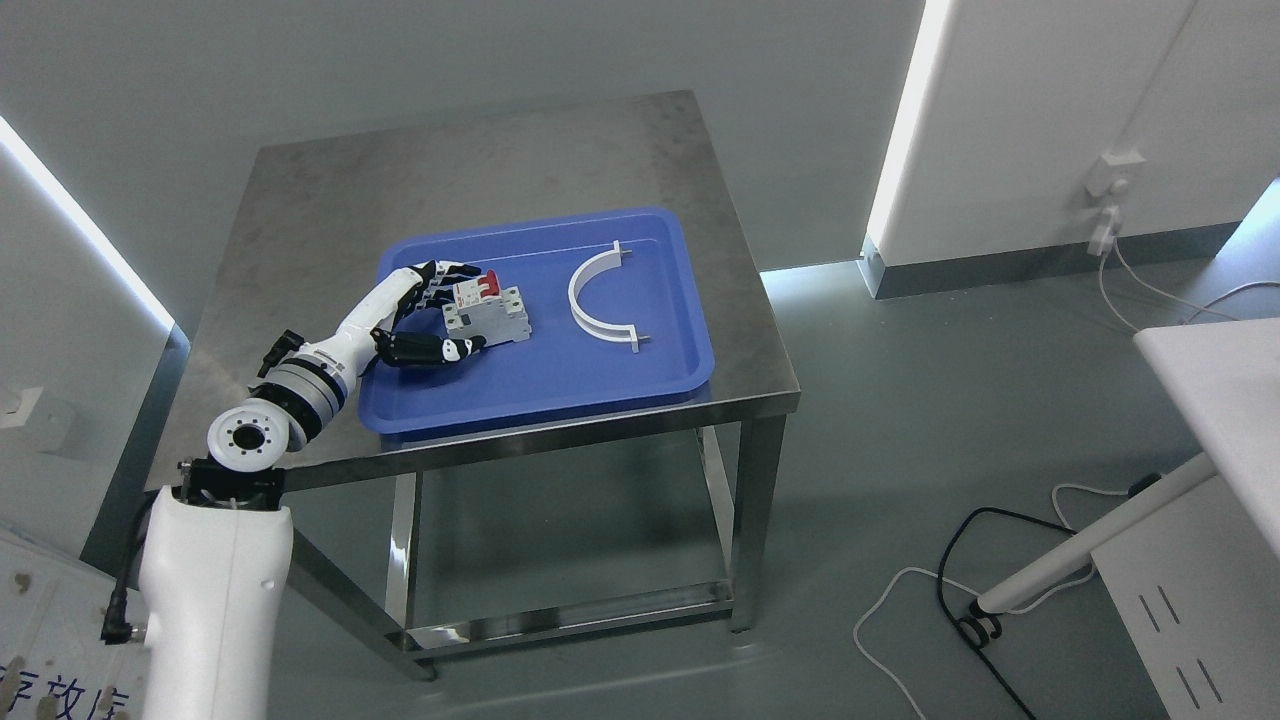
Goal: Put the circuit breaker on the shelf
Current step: 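Close the left hand around the circuit breaker, then lift the circuit breaker up out of the tray with the left hand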
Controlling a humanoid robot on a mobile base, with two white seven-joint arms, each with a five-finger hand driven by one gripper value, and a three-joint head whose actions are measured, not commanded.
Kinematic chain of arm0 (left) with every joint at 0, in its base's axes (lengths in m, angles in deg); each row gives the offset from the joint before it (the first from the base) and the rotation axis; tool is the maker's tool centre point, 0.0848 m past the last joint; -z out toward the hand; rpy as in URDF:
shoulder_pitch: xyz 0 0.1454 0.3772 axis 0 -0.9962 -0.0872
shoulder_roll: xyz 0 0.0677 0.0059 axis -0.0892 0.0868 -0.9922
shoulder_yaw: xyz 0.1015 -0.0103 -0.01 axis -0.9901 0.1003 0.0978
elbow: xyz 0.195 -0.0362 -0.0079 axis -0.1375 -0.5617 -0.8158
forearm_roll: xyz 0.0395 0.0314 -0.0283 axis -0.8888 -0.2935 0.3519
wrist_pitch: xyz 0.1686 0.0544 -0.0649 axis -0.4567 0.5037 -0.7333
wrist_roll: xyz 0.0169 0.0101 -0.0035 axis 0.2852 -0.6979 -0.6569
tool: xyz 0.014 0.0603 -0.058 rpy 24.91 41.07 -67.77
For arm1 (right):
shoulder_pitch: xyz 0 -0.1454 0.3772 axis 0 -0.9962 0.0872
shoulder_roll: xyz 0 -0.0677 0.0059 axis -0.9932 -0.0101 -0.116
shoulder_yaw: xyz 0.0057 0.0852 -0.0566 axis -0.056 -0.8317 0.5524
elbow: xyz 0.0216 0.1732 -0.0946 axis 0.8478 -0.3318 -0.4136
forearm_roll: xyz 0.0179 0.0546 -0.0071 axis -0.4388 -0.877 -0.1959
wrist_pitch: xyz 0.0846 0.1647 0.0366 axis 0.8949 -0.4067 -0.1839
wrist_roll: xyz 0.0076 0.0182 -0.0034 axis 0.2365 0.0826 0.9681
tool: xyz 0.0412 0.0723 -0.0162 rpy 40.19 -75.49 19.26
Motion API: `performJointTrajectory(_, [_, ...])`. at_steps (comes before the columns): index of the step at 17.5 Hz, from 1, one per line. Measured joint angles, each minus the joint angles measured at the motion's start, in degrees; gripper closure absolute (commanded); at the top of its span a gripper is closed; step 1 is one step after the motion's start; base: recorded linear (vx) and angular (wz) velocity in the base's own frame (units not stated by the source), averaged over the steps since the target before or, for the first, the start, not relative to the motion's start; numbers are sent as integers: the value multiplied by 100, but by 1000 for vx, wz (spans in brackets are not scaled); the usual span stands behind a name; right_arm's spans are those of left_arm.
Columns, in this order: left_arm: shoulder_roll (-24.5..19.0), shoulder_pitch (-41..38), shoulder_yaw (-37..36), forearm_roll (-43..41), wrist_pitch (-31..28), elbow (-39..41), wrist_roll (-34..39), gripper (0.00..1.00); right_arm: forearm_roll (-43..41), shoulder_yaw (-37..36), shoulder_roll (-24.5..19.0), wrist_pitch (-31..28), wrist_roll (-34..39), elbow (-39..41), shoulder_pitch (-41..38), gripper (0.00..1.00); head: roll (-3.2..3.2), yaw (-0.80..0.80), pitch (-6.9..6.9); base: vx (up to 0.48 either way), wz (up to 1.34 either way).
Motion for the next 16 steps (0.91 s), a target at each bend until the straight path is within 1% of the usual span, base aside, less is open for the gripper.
performJointTrajectory(2, [16, 10, 13, -1, 27, -41, 2, 57, 0, 0, 0, 0, 0, 0, 0, 0, 0, 0, 0, 0, 0])
performJointTrajectory(3, [26, 14, 20, 0, 46, -58, 2, 61, 0, 0, 0, -1, 0, 0, 0, 0, 0, 0, 0, 0, 0])
performJointTrajectory(4, [33, 15, 29, 2, 83, -72, -1, 67, 0, 0, 0, -1, 0, 0, 1, 0, 0, 0, 0, 0, 0])
performJointTrajectory(5, [45, 16, 40, 5, 116, -87, -4, 77, 0, 0, 0, -1, 0, 0, 0, 0, 0, 0, 0, 0, 0])
performJointTrajectory(6, [65, 17, 60, 9, 184, -105, -8, 83, 0, 0, 0, -1, 3, 0, 1, 0, 0, 0, 0, 0, 0])
performJointTrajectory(7, [94, 16, 93, 11, 282, -122, -29, 85, 0, 0, 0, -2, 2, 0, 0, 0, 0, 0, 0, 0, 0])
performJointTrajectory(12, [308, 30, 315, 45, 834, -153, -51, 86, 0, 0, 0, -3, 29, 0, 1, 0, 0, 0, 0, 0, 0])
performJointTrajectory(14, [473, 72, 497, 183, 994, -148, -27, 86, 0, 0, 0, -3, 31, 0, 0, 0, 0, 0, 0, 9, -35])
performJointTrajectory(16, [604, 99, 702, 539, 1261, -144, 26, 86, 0, 0, 0, -3, 21, 0, 1, 0, 0, 0, 0, -2, -15])
